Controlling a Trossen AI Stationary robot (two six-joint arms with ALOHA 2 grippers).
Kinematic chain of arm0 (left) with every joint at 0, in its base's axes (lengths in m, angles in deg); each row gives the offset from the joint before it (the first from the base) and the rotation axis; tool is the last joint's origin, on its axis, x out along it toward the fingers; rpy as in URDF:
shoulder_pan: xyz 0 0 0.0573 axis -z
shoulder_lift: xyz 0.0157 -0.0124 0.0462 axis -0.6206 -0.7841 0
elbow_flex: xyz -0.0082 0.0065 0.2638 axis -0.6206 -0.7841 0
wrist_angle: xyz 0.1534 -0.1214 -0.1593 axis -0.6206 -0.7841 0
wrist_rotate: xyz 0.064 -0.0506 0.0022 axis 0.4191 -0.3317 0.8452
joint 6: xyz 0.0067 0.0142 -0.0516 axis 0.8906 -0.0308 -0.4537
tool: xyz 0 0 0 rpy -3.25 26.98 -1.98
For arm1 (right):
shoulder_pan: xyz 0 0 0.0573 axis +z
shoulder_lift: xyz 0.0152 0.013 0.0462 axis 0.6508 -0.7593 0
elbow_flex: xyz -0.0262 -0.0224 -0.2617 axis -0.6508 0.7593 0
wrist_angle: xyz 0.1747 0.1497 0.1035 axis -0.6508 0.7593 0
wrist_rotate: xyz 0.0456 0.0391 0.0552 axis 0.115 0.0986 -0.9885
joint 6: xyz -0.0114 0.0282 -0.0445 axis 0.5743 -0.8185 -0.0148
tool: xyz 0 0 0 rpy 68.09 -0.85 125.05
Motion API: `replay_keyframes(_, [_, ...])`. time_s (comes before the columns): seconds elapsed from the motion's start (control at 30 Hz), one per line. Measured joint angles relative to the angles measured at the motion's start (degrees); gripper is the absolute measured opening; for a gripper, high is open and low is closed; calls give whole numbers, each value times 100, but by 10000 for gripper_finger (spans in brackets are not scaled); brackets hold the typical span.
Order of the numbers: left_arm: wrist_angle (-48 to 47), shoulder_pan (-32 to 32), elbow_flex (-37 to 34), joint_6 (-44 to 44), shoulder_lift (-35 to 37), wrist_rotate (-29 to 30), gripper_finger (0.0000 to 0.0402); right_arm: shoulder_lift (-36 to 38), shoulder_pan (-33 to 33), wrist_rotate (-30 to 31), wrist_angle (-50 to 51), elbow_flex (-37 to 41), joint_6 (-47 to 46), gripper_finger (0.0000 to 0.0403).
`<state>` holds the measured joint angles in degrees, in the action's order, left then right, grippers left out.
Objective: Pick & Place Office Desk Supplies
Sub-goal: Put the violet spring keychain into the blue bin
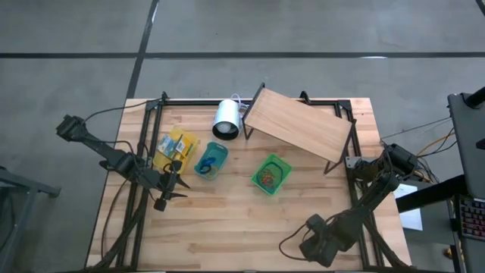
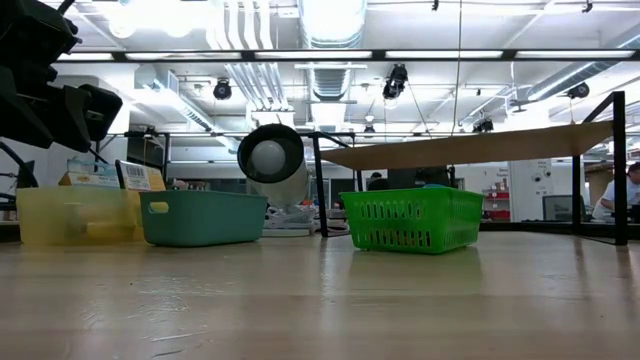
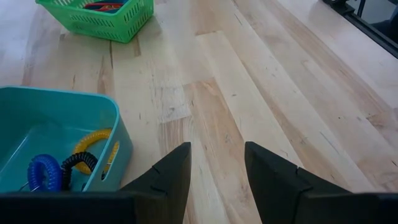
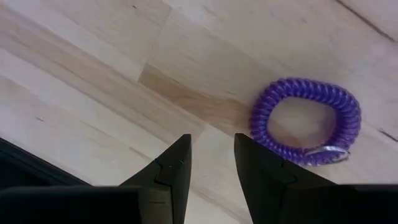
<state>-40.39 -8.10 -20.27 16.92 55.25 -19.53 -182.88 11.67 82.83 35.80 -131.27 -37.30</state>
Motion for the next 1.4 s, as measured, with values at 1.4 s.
replay_keyframes(1.4, [-1, -1, 0, 1, 0, 0, 152, -415, 7, 47, 684, -221, 853, 39])
